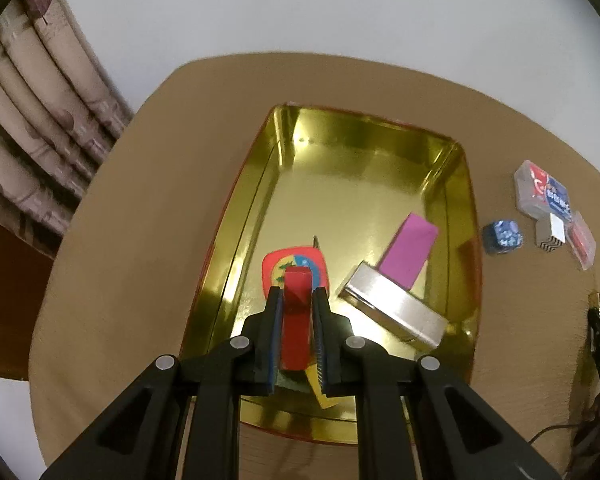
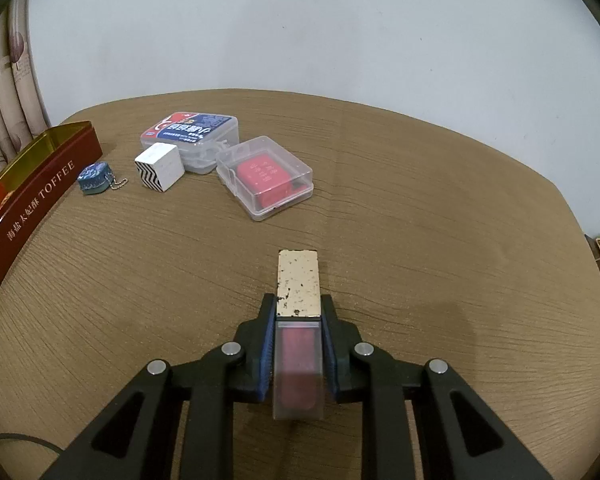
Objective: Organize rigid objects
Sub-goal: 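Carry the red block into the gold tin and open the left tool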
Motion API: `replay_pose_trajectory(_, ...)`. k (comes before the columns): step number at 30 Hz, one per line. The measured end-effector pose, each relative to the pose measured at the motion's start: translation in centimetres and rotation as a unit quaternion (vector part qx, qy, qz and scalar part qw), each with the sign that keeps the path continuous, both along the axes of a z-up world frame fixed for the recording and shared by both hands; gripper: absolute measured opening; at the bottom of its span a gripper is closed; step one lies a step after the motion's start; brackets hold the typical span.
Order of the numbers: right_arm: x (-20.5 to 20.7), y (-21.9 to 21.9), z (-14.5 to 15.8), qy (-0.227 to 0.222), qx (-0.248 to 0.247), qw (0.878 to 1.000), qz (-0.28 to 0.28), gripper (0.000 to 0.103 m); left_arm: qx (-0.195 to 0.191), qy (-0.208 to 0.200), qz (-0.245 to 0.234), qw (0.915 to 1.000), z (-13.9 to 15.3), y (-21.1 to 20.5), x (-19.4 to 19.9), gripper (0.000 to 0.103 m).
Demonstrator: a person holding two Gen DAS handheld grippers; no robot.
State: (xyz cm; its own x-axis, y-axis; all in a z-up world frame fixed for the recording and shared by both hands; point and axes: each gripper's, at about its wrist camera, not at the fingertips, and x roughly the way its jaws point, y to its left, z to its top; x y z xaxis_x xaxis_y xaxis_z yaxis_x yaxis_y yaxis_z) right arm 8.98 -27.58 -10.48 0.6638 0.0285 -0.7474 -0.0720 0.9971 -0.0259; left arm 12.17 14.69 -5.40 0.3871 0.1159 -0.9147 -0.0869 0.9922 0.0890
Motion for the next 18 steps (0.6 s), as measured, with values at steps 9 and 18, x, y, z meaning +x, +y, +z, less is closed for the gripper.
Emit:
replay_pose_trajectory(9,0.1,0.0,0.0,0.0,-0.002,1.0,0.002,0.021,0.018,-0.009,0.005,0.9998,-0.4,0.8,-0.2,0.013)
replay_pose_trajectory(18,0.1,0.0,0.0,0.0,-0.004,1.0,0.003,0.021,0.041,-0.006,0.014,0.999,-0.9,1.9,0.4,0.012)
